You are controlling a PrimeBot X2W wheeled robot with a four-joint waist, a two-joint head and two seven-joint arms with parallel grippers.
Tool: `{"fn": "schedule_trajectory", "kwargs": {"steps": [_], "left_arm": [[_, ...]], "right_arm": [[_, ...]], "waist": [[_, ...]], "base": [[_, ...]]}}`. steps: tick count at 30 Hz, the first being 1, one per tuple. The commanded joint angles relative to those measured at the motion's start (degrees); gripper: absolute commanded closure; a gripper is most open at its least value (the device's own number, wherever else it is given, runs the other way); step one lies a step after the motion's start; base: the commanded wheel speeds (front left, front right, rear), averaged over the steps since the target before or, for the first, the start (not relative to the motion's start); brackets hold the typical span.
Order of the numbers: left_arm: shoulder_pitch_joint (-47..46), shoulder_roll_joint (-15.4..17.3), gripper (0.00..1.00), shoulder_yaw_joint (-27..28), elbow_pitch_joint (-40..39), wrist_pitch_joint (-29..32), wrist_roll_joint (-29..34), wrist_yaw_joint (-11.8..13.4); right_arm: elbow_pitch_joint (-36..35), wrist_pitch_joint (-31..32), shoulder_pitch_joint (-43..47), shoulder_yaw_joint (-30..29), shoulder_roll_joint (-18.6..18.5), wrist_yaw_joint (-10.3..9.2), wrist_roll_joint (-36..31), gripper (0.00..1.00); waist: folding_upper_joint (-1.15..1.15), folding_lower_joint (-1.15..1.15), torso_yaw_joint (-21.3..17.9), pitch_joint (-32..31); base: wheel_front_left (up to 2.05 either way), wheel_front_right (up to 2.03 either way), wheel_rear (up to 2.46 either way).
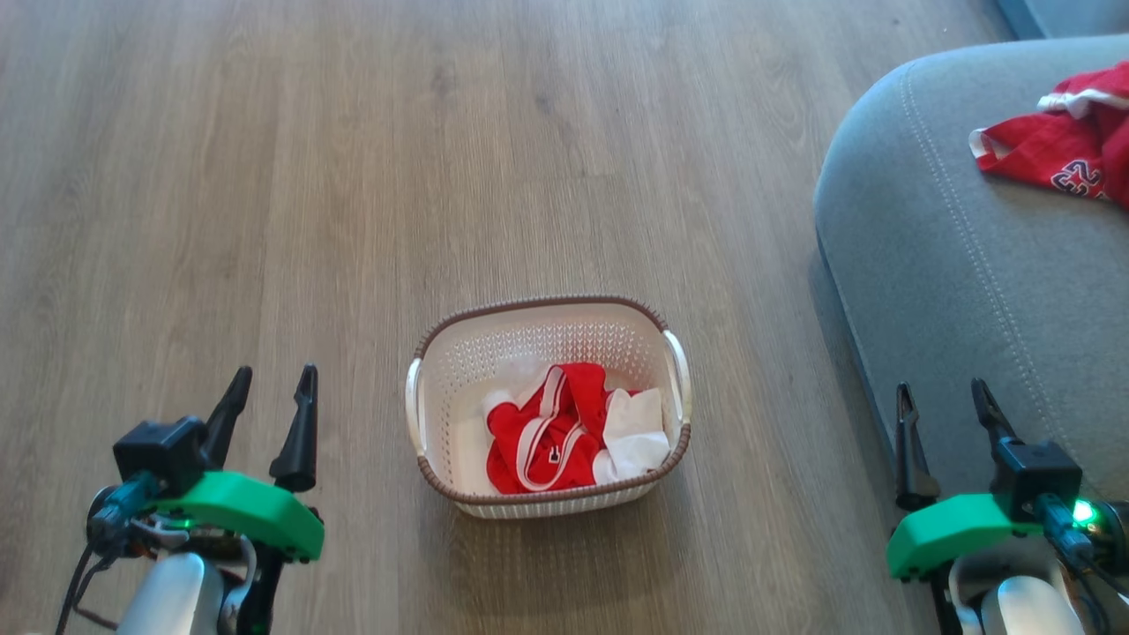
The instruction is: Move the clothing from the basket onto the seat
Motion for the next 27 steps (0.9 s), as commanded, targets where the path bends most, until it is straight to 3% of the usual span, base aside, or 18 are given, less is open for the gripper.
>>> {"fn": "schedule_trajectory", "kwargs": {"steps": [1, 11, 21, 27], "left_arm": [[-3.61, 1.54, 0.0, 1.72, -1.68, -0.53, -0.69, 0.05], [-8.22, 1.57, 0.0, -0.15, -2.74, -0.53, -0.87, 0.05], [-24.7, 1.41, 0.0, -7.08, -3.46, 1.86, 0.72, 0.05], [-34.41, 2.18, 0.0, -11.35, -1.05, 7.04, 4.07, 0.05]], "right_arm": [[-2.03, -0.76, -3.03, 1.23, -0.47, 0.4, 0.2, 0.0], [-4.79, -0.76, -7.54, -0.25, -0.98, 0.4, 0.05, 0.0], [-11.47, -0.76, -20.39, -4.01, -0.32, 0.4, -0.31, 0.0], [-13.98, -0.76, -28.62, -2.85, 0.44, 0.4, 0.03, 0.0]], "waist": [[0.0, 0.0, 0.03, 0.55], [0.0, 0.0, 0.37, 8.81], [0.0, 0.0, 0.95, 31.51], [0.0, 0.0, -1.85, 42.66]], "base": [[0.0, 0.0, 0.0], [0.0, 0.0, 0.0], [0.0, 0.0, 0.0], [0.0, 0.0, 0.0]]}}
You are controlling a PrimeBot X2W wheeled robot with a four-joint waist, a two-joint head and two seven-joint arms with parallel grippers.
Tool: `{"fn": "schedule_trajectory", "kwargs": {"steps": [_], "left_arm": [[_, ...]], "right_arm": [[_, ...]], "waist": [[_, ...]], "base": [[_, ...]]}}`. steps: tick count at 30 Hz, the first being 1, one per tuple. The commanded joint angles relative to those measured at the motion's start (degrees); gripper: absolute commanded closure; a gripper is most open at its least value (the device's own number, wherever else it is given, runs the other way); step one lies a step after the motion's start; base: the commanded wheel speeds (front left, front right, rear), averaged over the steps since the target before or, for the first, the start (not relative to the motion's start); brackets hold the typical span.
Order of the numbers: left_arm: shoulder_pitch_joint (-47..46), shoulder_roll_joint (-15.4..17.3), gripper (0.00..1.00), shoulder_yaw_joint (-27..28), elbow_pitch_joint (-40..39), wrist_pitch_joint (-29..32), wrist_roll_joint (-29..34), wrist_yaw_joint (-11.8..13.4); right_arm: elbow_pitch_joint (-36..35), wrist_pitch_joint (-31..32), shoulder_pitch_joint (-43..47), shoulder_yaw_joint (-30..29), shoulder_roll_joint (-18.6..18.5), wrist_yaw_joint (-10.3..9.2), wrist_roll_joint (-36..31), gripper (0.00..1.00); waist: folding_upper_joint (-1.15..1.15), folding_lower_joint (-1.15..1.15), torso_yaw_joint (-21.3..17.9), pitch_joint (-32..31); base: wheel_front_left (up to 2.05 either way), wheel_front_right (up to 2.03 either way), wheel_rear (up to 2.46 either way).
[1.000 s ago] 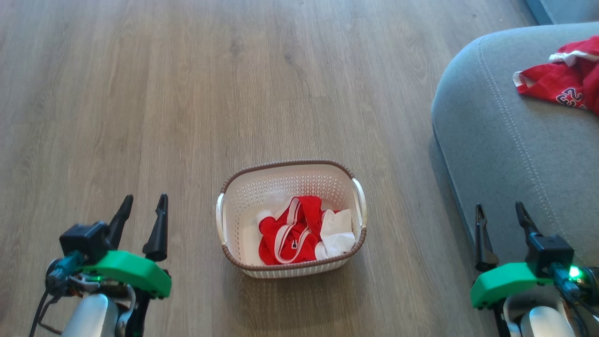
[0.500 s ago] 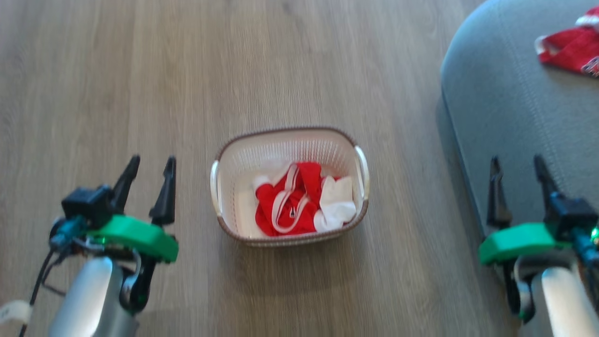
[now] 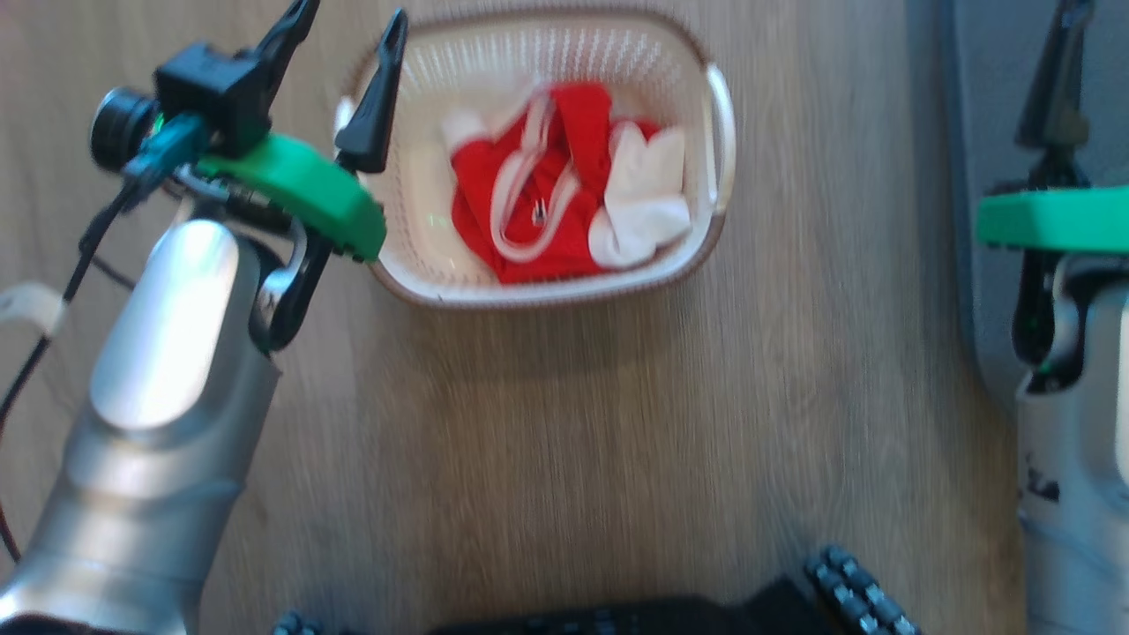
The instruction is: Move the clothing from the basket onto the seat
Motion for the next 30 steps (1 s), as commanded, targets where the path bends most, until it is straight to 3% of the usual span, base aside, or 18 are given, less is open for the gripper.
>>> {"fn": "schedule_trajectory", "kwargs": {"steps": [1, 16, 30], "left_arm": [[-2.22, 2.12, 0.0, 0.11, 0.02, 1.75, 1.31, 0.05], [-13.92, 0.9, 0.0, -5.17, 11.82, 13.9, 4.59, 1.42], [-19.57, -1.13, 0.0, -2.48, 19.88, 20.34, 1.9, 6.5]], "right_arm": [[-2.53, -0.28, -1.41, 1.9, 0.62, 0.4, 0.15, 0.0], [-5.11, -0.28, -5.11, 6.42, 1.05, 0.4, 6.54, 0.0], [-10.93, -0.28, -0.67, 9.26, 1.06, 0.4, 12.15, 0.0]], "waist": [[0.0, -0.03, -2.83, 11.65], [0.0, -0.03, -11.82, 19.06], [0.0, -0.03, -17.33, 21.82]], "base": [[0.0, 0.0, 0.0], [0.0, 0.0, 0.0], [0.0, 0.0, 0.0]]}}
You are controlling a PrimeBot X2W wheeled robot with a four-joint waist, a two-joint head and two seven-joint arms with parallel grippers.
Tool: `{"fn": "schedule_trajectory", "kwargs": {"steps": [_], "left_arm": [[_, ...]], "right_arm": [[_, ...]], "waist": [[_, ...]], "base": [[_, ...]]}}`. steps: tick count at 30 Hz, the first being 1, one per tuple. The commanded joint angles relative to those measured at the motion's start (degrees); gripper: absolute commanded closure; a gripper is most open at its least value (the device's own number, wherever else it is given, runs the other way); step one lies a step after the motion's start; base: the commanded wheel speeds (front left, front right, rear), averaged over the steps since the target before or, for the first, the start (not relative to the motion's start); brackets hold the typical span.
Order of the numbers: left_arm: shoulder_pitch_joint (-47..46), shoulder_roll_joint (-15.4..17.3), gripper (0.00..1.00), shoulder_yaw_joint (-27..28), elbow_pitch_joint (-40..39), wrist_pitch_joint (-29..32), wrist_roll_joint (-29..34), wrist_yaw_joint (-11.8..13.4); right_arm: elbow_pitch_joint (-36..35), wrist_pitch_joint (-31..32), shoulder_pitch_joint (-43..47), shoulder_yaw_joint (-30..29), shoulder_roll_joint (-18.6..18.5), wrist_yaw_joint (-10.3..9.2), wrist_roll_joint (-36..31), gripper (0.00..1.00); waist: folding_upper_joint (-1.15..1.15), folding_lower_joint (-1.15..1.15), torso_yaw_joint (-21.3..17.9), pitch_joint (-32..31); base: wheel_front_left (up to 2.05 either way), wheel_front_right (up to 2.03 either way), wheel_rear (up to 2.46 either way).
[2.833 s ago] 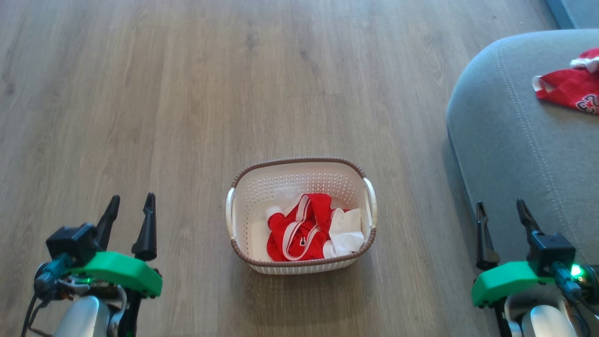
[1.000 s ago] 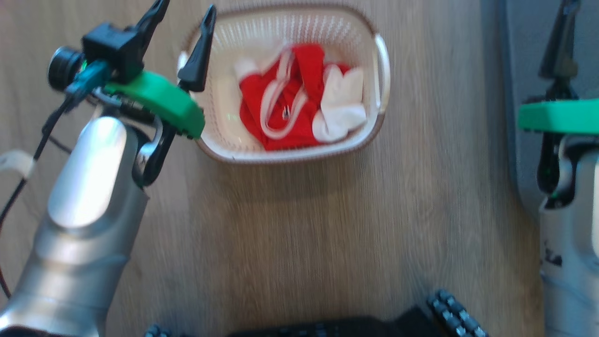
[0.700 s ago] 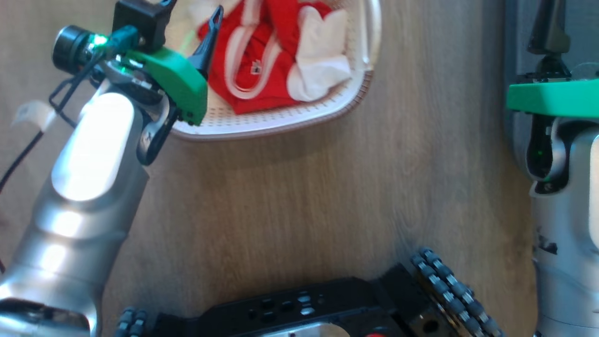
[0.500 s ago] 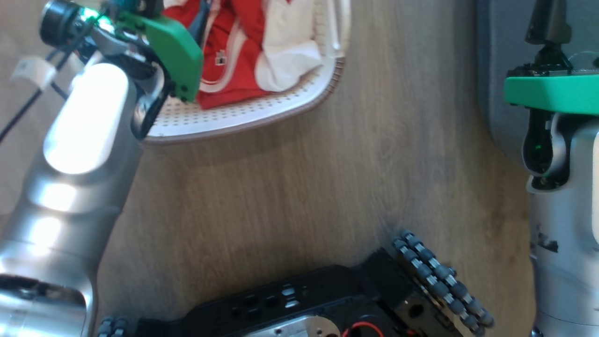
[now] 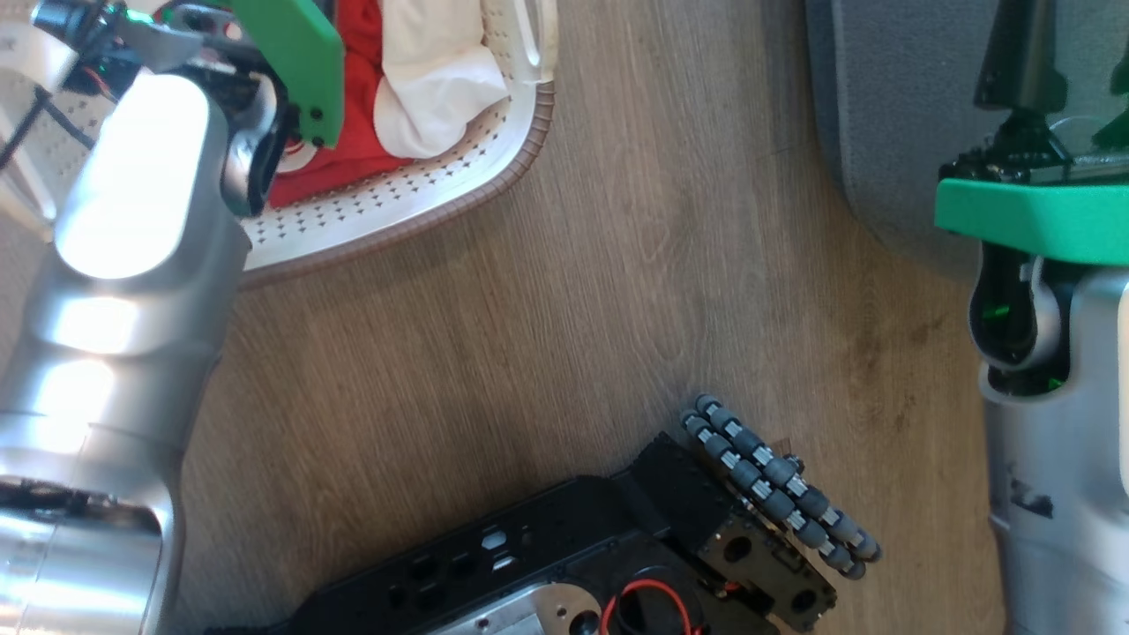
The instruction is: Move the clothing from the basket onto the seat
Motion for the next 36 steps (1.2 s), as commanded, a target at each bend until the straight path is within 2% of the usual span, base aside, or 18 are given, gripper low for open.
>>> {"fn": "schedule_trajectory", "kwargs": {"steps": [1, 8, 22, 36], "left_arm": [[-1.41, 0.23, 0.0, 1.49, -1.02, 0.26, -0.29, 0.31], [-3.65, -1.36, 0.0, 3.11, 1.84, 0.88, -2.9, 0.92], [-5.99, -1.4, 0.0, 3.0, 8.07, -0.35, -3.55, 1.58], [-8.59, -3.43, 0.0, 2.4, 14.28, -4.91, -5.49, -1.37]], "right_arm": [[-2.22, -0.27, 3.17, 0.86, 0.43, 0.4, 0.95, 0.0], [-2.58, -0.27, 5.99, 1.09, 0.43, 0.4, 3.6, 0.0], [-3.88, -0.27, 8.21, 0.73, 0.43, 0.4, 4.55, 0.0], [-5.57, -0.27, 10.1, 1.18, 0.43, 0.4, 2.23, 0.0]], "waist": [[0.0, 0.0, -0.44, 0.32], [0.0, 0.0, -1.48, 0.64], [0.0, 0.0, -2.51, 0.74], [0.0, 0.0, -0.77, 1.79]], "base": [[0.0, 0.0, 0.0], [0.0, 0.0, 0.0], [0.0, 0.0, 0.0], [0.0, 0.0, 0.0]]}}
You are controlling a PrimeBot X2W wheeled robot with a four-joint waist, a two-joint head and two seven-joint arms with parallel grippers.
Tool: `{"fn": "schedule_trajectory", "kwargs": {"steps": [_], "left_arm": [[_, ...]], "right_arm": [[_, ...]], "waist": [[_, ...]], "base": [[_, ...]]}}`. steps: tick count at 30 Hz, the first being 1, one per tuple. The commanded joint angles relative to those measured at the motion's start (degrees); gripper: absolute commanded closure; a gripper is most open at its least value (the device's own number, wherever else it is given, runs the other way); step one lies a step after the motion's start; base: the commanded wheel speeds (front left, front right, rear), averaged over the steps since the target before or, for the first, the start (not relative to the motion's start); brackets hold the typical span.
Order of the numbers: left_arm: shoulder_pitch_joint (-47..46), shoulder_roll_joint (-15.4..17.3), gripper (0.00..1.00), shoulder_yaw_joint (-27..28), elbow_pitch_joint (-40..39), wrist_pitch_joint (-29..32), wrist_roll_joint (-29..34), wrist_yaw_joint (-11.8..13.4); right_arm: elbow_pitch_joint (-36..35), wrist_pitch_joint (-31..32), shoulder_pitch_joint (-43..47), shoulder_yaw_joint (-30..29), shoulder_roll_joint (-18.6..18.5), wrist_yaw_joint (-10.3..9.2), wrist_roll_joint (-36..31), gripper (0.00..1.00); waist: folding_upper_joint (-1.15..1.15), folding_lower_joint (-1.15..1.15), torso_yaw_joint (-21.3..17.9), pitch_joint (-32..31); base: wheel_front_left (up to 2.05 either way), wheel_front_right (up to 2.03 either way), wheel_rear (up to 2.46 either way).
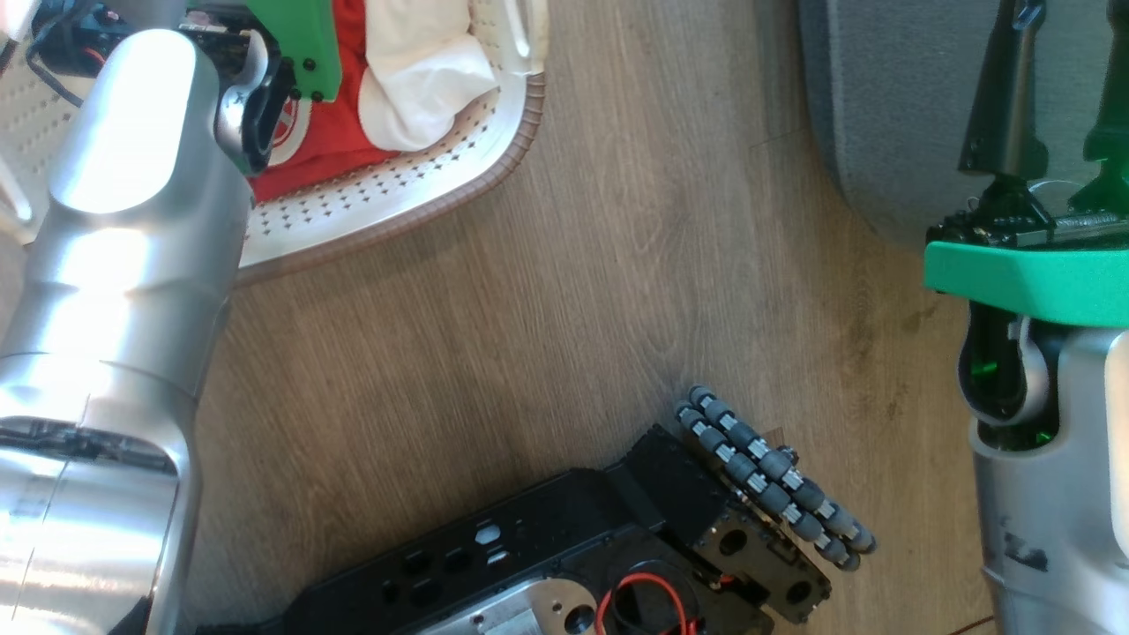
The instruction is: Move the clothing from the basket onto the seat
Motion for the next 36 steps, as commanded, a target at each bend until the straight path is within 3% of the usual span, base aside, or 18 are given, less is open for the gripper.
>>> {"fn": "schedule_trajectory", "kwargs": {"steps": [1, 20, 36], "left_arm": [[-0.56, 0.38, 0.0, 0.85, -0.53, -0.82, -0.53, -0.42], [-1.64, -0.82, 0.0, -0.21, 5.26, -4.04, -3.54, -3.83], [-0.41, -0.93, 0.0, -5.33, 10.73, -2.16, -0.16, -1.86]], "right_arm": [[-2.26, -0.27, 3.81, 0.86, -0.05, 0.4, -0.78, 0.0], [-4.59, -0.27, 5.86, 1.55, -0.05, 0.4, -3.88, 0.0], [-4.35, -0.27, 5.74, 1.25, -0.05, 0.4, -2.7, 0.0]], "waist": [[0.0, 0.0, 0.61, 0.31], [0.0, 0.0, 4.18, 1.85], [0.0, 0.0, 4.18, 2.01]], "base": [[0.0, 0.0, 0.0], [0.0, 0.0, 0.0], [0.0, 0.0, 0.0]]}}
